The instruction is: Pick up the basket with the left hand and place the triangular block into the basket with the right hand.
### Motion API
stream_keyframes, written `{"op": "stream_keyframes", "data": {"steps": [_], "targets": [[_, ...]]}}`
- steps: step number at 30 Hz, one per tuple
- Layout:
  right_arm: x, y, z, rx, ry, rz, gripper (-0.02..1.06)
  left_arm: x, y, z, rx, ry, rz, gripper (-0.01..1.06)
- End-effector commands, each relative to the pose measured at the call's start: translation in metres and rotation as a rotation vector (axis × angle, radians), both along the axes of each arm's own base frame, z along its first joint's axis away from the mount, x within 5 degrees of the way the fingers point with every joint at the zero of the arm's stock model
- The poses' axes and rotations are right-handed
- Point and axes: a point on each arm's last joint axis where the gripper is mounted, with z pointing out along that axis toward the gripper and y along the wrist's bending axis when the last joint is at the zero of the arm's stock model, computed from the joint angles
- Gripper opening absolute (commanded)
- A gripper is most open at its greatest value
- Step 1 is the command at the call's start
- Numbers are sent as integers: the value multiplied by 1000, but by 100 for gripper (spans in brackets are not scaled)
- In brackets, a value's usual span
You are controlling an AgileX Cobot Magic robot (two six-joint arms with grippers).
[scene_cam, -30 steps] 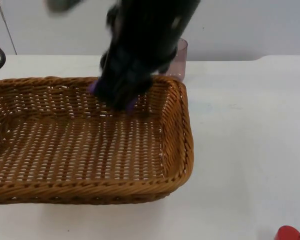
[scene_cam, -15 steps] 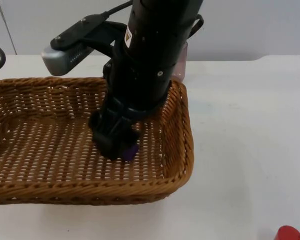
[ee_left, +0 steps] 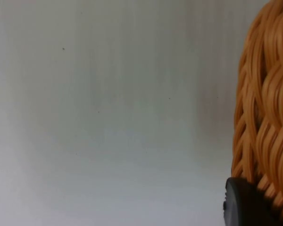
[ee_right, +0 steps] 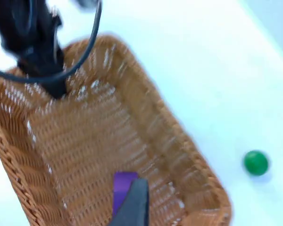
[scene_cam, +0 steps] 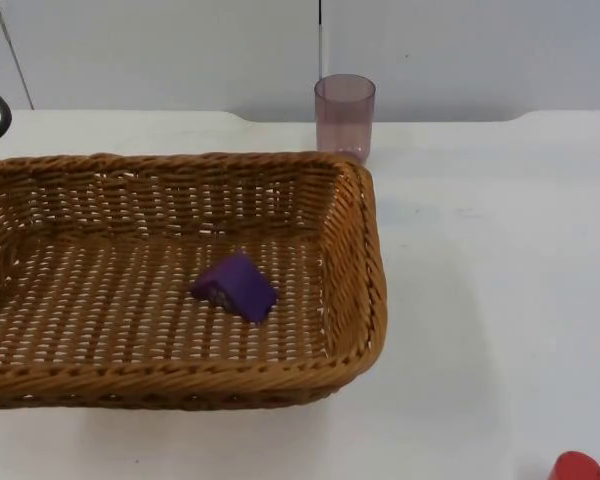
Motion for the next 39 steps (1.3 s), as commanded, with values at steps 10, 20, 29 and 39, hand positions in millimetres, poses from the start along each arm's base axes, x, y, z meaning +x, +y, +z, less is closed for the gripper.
{"op": "stream_keyframes", "data": {"steps": [10,20,29,39], "targets": [[-76,-91,10,210,-153,-43,82,7,-11,-13,-27,19,6,0],[-118,-138,-2,308,-180,-66,82,51,-15,-59,23,20,36,0],[-127,-148,-4,335,-168,-82,82,72,-9,-81,54,18,49,8],[-127,-148,-3,337,-172,-82,82,73,-4,-77,101,-3,14,79]]}}
